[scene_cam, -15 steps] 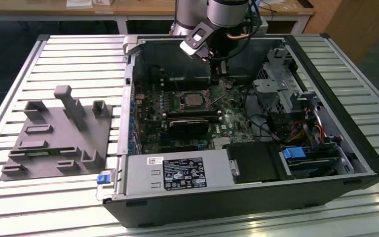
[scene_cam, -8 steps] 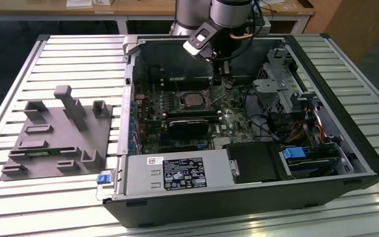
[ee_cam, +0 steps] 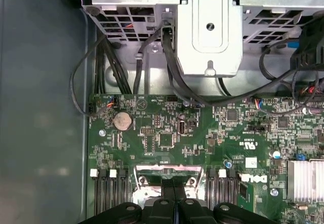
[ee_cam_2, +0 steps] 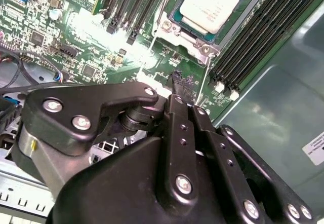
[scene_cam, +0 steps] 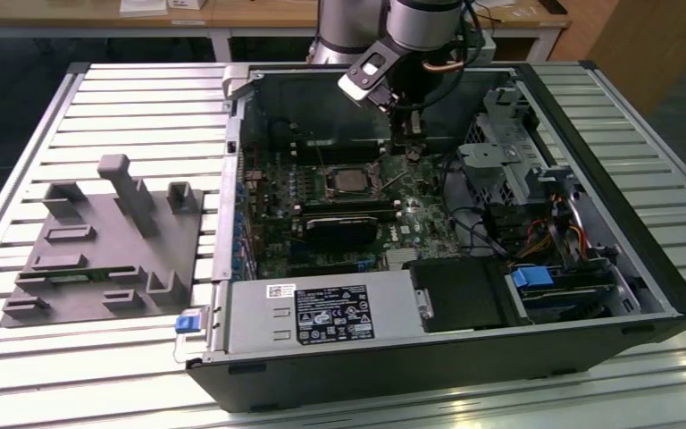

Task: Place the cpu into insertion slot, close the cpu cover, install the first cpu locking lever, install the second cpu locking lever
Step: 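Close the cpu cover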

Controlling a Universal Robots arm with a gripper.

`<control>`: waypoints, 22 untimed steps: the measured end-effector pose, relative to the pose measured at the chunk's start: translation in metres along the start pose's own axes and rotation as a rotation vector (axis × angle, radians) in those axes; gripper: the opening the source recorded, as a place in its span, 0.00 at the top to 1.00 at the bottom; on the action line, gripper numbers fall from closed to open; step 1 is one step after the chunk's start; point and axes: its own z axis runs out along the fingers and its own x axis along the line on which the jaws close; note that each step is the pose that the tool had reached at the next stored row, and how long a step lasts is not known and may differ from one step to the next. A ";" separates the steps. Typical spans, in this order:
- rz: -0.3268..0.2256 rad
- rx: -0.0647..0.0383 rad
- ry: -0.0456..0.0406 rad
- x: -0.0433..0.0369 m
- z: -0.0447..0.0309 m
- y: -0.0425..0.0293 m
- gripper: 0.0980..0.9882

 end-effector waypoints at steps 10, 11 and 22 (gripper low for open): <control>0.000 0.001 -0.0004 0.0045 0.0026 0.0100 0.98; 0.000 0.001 -0.0005 0.0052 0.0029 0.0109 0.98; 0.000 0.004 -0.0009 0.0069 0.0050 0.0233 0.98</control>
